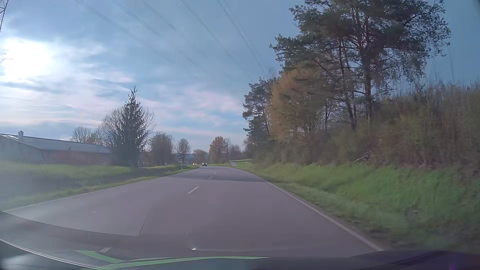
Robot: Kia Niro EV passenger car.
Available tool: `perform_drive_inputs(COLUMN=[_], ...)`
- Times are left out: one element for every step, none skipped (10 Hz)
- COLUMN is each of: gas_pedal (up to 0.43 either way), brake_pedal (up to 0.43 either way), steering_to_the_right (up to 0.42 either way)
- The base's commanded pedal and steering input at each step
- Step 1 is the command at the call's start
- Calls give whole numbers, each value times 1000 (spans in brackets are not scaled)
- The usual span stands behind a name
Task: Follow the waypoints while adhering to traffic rules and regulations
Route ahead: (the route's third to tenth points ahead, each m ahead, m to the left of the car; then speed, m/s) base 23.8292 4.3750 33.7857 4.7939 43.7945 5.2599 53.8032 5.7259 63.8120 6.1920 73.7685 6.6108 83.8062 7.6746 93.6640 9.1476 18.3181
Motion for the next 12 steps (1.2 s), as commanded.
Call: perform_drive_inputs(gas_pedal=[138,138,138,138,138,138,138,138,138,138,138,138], brake_pedal=[0,0,0,0,0,0,0,0,0,0,0,0], steering_to_the_right=[-5,-5,-5,-5,-5,-5,-5,-5,-5,-5,-5,-5])
